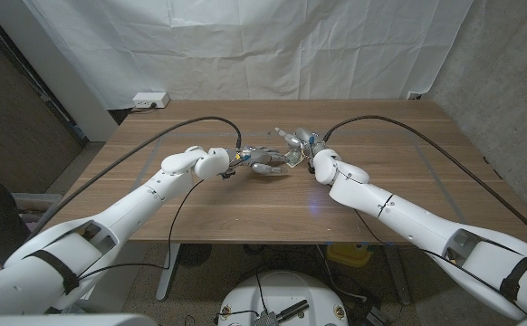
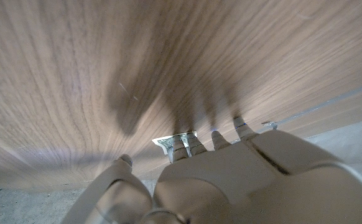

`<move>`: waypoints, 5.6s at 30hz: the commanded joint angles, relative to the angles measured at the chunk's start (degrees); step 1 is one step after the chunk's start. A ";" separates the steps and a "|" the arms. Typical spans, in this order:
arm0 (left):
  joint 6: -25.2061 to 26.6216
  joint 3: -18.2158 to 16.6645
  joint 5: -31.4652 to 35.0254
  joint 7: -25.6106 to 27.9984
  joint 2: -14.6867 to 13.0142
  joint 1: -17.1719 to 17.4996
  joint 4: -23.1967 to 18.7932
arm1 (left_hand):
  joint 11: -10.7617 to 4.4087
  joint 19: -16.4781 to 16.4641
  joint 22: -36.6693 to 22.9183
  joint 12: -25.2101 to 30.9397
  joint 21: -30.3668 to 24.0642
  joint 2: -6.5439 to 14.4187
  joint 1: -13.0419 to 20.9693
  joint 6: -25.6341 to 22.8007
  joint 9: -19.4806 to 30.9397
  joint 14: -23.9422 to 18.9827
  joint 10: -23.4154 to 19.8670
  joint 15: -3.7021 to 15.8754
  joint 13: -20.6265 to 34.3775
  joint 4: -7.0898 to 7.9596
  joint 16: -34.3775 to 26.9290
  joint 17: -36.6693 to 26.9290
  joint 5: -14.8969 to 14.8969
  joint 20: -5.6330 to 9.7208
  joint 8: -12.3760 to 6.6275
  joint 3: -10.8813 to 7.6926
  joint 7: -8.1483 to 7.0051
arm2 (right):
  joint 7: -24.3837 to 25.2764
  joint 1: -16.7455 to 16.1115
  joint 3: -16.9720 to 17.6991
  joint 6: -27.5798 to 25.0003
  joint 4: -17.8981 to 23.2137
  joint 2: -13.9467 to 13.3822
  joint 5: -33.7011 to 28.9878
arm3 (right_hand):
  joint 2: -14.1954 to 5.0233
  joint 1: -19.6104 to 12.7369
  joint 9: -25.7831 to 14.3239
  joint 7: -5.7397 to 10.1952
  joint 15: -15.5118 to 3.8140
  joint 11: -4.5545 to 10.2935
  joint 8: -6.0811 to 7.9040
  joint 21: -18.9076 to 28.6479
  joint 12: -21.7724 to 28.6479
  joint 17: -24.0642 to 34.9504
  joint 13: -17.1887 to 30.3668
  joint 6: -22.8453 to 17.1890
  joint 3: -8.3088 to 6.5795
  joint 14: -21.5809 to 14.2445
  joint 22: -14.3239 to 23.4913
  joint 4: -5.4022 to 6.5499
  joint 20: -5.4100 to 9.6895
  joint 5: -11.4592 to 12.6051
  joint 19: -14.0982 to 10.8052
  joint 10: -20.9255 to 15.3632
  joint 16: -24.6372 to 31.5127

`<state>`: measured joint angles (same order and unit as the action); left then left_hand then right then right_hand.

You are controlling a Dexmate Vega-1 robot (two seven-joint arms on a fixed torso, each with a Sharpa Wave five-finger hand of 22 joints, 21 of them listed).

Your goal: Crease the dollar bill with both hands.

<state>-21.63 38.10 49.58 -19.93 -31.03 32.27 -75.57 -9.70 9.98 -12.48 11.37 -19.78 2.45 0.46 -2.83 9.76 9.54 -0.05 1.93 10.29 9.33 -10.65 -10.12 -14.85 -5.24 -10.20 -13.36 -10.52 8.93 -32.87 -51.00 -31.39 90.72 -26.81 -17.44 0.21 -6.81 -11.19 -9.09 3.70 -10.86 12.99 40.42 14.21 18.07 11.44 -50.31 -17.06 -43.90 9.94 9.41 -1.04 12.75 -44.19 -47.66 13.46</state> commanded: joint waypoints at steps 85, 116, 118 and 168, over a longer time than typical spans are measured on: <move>-0.98 1.24 0.01 1.54 1.52 -2.49 3.44 | 0.05 9.86 0.02 0.06 -0.42 1.40 0.75 2.67 0.29 0.24 1.12 3.10 0.30 -0.45 0.09 -0.09 -0.96 0.59 -0.24 1.87 0.07 | 0.83 -0.87 0.62 -2.80 1.29 -1.66 -2.66 | -0.91 5.22 0.00 -0.37 -0.81 -0.02 -0.21 -2.58 0.34 -1.60 0.99 -6.05 4.00 -8.08 0.34 -0.94 0.22 2.74 -6.89 -7.14 2.95; -1.80 -2.82 -2.73 9.26 0.45 1.51 0.19 | 2.58 5.61 0.19 1.34 -2.08 2.54 1.77 0.42 0.38 -3.99 -2.14 2.65 0.40 -0.93 -0.86 0.05 -1.26 0.15 -1.07 1.91 0.36 | 15.96 -12.01 13.34 17.93 3.27 -0.52 8.12 | -1.67 4.32 -0.09 0.37 -0.47 0.06 -1.29 -3.91 -0.61 -1.58 1.39 -3.87 3.97 -6.08 0.39 -1.49 -0.24 3.21 -5.74 -5.28 2.18; -2.09 -3.20 -3.18 10.23 0.49 1.82 0.25 | 2.79 5.41 0.21 1.38 -2.15 2.61 1.84 0.22 0.39 -4.15 -2.30 2.66 0.41 -0.96 -0.86 0.05 -1.26 0.11 -1.11 1.87 0.39 | 17.23 -12.42 13.80 19.12 2.75 -0.20 8.29 | -1.75 4.21 -0.10 0.34 -0.27 0.04 -1.31 -3.98 -0.59 -1.58 1.43 -3.79 3.93 -5.95 0.40 -1.55 -0.28 3.23 -5.68 -5.31 2.13; -14.37 -14.64 -37.28 11.31 6.24 5.86 12.36 | 4.90 5.88 0.55 0.00 -1.61 3.28 3.90 2.12 0.43 -5.59 0.50 1.09 0.56 -2.14 0.13 -0.03 -0.88 -0.92 0.02 0.72 1.27 | 26.23 -17.33 21.64 42.92 -5.17 5.50 18.10 | -4.09 1.21 -0.34 1.09 0.04 0.08 -2.39 -9.20 -2.93 -3.21 1.69 3.51 2.19 2.91 0.05 -3.22 -1.46 2.79 0.26 2.15 -1.78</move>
<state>-33.13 25.72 20.02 -5.98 -25.34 37.34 -65.02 -4.84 9.63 -11.98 11.51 -21.38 5.62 4.71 -1.29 10.01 3.31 0.17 2.05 10.65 7.49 -10.76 -10.02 -15.72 -5.97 -10.38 -12.37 -8.98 34.41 -49.31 -30.82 7.29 86.16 -22.03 -1.10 -3.36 -5.57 -11.34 -8.16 3.80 -10.94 10.59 31.66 11.44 14.89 13.01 -47.05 -14.56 -41.34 9.85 6.23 -2.34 15.75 -44.25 -45.84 11.85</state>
